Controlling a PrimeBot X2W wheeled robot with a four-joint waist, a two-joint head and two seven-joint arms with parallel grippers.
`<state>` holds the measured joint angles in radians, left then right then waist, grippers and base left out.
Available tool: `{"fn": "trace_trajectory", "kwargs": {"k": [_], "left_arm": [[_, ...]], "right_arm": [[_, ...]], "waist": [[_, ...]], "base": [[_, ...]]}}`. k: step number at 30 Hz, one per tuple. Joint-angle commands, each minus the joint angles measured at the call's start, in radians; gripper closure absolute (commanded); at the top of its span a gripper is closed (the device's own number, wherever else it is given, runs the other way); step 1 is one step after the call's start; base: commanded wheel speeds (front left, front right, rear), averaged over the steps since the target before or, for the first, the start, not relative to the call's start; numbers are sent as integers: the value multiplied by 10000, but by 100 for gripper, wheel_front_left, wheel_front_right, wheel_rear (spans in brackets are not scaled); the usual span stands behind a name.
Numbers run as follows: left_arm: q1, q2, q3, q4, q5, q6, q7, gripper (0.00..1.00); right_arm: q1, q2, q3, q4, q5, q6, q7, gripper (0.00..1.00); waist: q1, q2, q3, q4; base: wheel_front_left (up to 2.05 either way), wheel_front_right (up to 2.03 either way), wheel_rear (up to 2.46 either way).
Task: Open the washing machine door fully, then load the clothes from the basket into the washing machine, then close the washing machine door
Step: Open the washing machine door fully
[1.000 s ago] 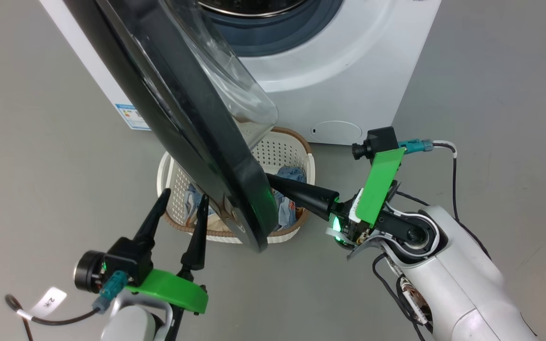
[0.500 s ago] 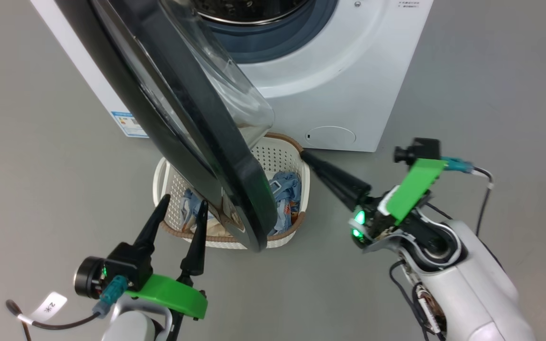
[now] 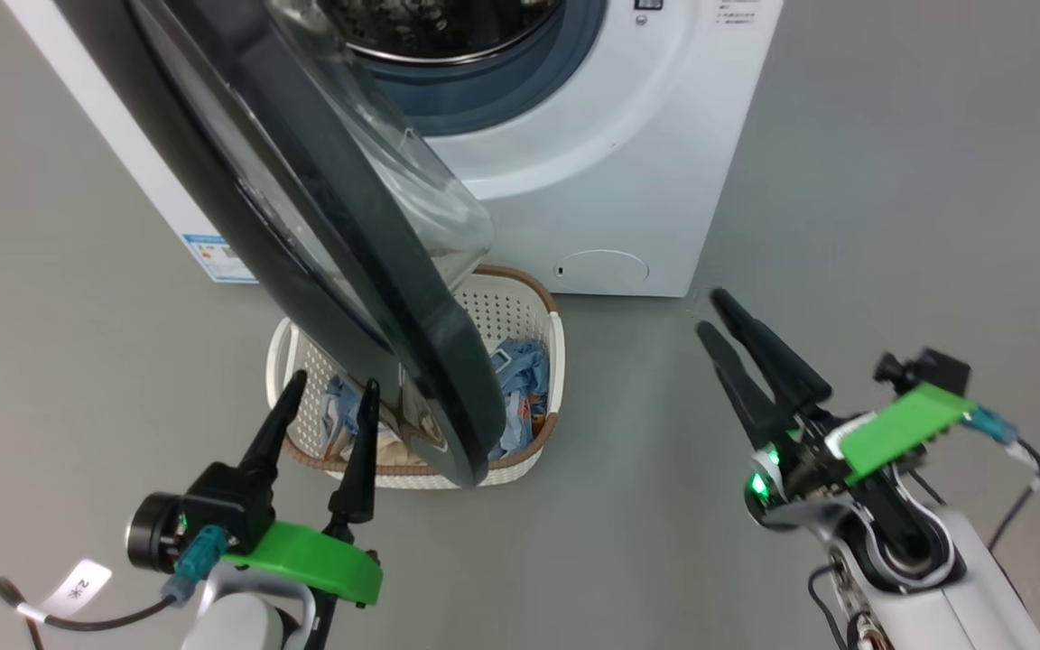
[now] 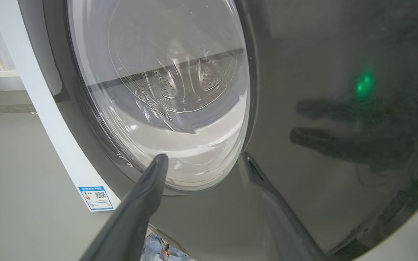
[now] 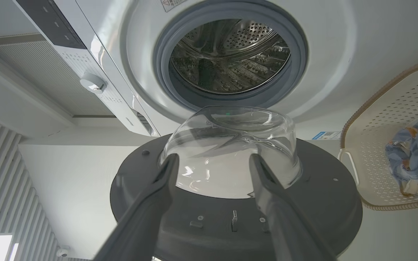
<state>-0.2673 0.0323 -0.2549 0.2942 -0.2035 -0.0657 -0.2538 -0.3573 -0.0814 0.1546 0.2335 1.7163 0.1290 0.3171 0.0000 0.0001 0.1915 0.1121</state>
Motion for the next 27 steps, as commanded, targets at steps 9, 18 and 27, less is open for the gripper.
{"fn": "trace_trajectory", "kwargs": {"k": [9,18,27], "left_arm": [[211,179,509,-142,141,-9,-80,0],[382,179,658,-139,127,6,-80,0],[508,179,696,-136,158,9,-80,0]], "right_arm": [[1456,128,-447,-1144,-1277,17,-1735,0],[2046,-631,-332,-1041,-4220,17,-4099,0],[1843,-1282,-876,176,-9112,17,-5746,0]], "waist": [[0,-1,-316,-290],[0,-1,-481,-540],[0,-1,-614,-629]], "base": [[0,0,0],[0,0,0],[0,0,0]]}}
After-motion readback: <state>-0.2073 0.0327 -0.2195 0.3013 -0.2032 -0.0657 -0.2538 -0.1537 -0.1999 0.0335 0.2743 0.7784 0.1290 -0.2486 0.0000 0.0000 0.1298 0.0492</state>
